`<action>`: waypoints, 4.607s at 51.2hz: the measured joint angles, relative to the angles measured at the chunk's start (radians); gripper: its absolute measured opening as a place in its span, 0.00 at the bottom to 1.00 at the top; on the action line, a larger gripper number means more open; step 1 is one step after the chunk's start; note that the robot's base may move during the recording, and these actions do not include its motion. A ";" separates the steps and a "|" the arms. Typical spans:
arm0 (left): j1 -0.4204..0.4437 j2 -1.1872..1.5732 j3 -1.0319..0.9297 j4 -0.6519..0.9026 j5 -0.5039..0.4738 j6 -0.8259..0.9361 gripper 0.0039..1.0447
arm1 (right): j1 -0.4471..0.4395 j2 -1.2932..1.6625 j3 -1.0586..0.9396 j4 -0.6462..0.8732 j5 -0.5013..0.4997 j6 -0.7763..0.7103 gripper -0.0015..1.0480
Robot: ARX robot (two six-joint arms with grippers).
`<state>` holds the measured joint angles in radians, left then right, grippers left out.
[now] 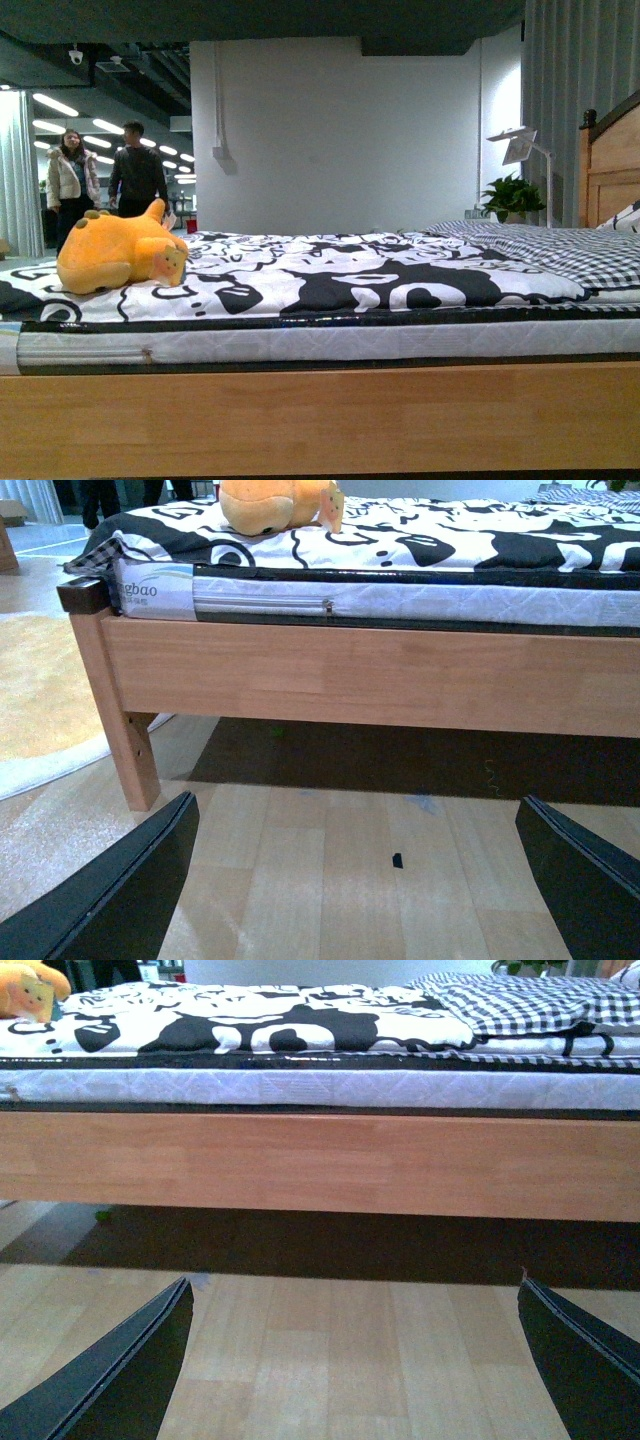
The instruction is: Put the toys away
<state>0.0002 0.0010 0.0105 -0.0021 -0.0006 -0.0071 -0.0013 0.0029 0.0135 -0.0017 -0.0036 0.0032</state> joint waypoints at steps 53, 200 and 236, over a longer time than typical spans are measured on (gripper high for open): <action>0.000 0.000 0.000 0.000 0.000 0.000 0.94 | 0.000 0.000 0.000 0.000 0.000 0.000 0.94; -0.001 -0.001 -0.001 -0.001 0.000 0.003 0.94 | 0.404 1.608 1.149 0.341 0.270 -0.019 0.94; -0.001 -0.001 -0.001 -0.001 0.000 0.003 0.94 | 0.422 1.725 1.153 0.387 0.329 0.013 0.94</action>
<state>-0.0006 0.0002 0.0097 -0.0032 -0.0006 -0.0040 0.4206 1.7275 1.1664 0.3855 0.3256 0.0158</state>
